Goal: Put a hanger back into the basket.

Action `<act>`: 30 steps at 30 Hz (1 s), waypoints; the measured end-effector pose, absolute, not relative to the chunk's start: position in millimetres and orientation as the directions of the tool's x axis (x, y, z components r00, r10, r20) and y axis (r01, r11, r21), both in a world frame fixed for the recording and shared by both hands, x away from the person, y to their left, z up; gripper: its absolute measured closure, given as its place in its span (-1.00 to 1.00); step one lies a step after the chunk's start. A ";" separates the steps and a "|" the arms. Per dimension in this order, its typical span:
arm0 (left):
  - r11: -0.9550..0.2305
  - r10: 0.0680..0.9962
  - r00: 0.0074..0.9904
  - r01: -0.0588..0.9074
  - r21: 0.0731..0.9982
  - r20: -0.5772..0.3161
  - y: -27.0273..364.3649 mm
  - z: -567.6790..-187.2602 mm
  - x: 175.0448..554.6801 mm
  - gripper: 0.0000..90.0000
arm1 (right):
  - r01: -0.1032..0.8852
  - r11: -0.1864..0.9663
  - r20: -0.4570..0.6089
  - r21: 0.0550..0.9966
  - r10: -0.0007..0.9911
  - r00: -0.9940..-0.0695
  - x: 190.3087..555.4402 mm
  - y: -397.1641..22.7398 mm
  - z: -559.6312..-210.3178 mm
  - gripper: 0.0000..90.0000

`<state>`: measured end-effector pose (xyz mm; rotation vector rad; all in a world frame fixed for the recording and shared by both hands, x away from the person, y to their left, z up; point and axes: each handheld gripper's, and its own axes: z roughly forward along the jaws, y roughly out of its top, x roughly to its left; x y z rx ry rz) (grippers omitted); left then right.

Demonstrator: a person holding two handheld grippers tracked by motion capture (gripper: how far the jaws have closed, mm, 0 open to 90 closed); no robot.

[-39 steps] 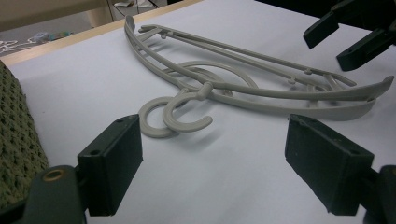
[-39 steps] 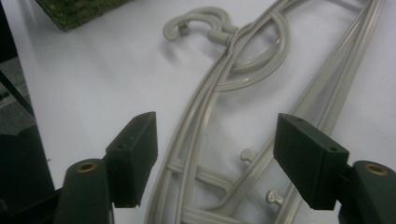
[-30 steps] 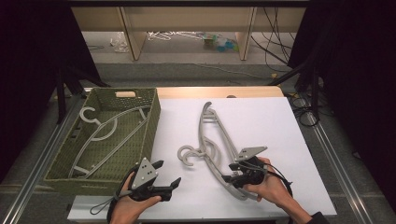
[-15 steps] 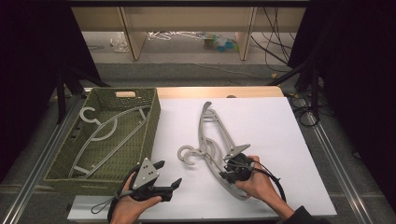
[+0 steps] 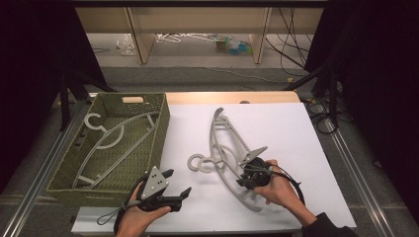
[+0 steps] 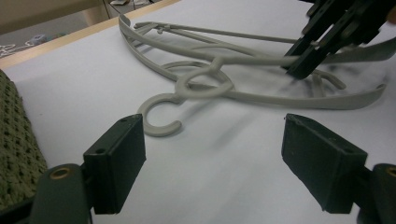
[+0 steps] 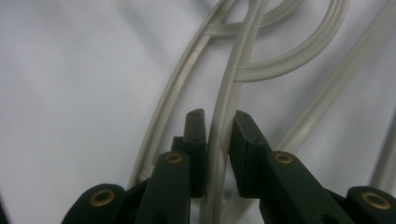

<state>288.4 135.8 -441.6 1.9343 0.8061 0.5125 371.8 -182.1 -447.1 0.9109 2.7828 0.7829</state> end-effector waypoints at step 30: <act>-0.552 0.554 0.776 0.071 0.831 0.302 76.5 -437.8 340.4 -0.31 | 0.368 0.638 0.191 0.677 0.330 -0.924 349.1 -238.2 -389.0 0.82</act>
